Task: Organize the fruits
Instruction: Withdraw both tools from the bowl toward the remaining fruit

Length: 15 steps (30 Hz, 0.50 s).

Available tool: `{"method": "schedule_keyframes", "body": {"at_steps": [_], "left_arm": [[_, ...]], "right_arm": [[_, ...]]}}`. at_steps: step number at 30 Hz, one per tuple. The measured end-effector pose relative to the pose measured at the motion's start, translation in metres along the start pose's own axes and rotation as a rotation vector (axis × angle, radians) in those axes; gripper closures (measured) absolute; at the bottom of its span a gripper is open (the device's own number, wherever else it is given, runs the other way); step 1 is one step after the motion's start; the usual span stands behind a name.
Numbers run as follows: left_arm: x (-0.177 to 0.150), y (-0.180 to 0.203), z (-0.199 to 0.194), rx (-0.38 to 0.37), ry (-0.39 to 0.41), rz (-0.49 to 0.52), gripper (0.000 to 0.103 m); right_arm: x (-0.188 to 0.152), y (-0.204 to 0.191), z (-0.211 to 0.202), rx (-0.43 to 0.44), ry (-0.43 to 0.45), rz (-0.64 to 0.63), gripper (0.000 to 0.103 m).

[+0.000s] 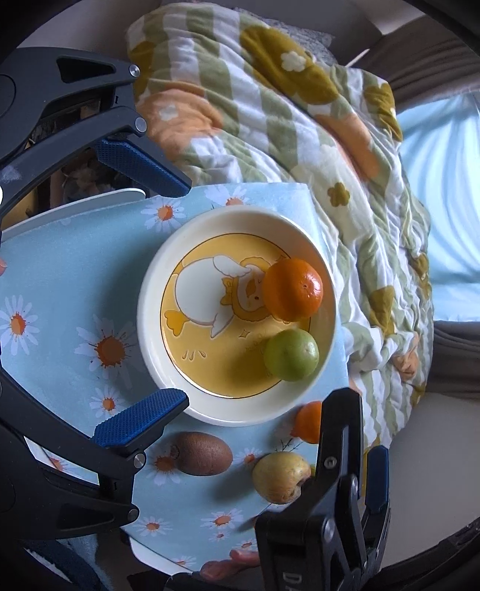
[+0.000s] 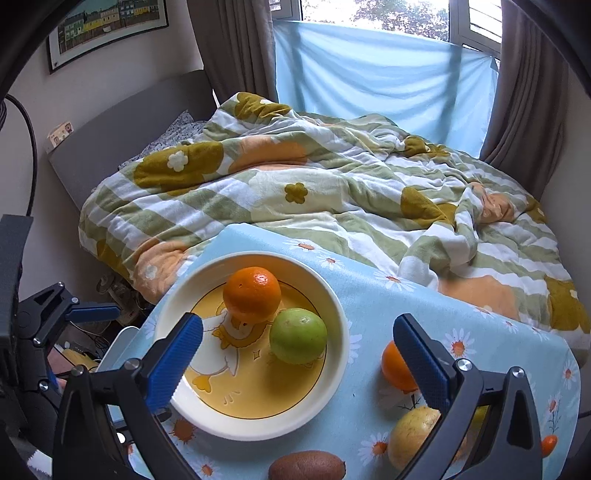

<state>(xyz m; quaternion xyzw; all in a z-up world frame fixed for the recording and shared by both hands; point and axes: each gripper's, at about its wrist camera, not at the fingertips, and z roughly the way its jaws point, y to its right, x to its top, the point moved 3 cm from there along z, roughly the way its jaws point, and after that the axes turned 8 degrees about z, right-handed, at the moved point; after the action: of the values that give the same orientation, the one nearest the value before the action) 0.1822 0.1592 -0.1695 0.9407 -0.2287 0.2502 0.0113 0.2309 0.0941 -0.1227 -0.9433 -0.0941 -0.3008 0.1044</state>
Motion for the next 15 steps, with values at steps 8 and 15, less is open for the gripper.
{"method": "schedule_keyframes", "body": {"at_steps": [8,15], "left_arm": [[0.012,0.009,-0.027,-0.042,0.057,-0.019,0.0],[0.019,0.036,-0.057,-0.007,0.113,-0.07,0.0]], "right_arm": [[-0.003,0.024,-0.06,-0.076,0.042,0.048,0.0],[-0.021,0.064,-0.109,-0.117,0.059,0.084,0.0]]}}
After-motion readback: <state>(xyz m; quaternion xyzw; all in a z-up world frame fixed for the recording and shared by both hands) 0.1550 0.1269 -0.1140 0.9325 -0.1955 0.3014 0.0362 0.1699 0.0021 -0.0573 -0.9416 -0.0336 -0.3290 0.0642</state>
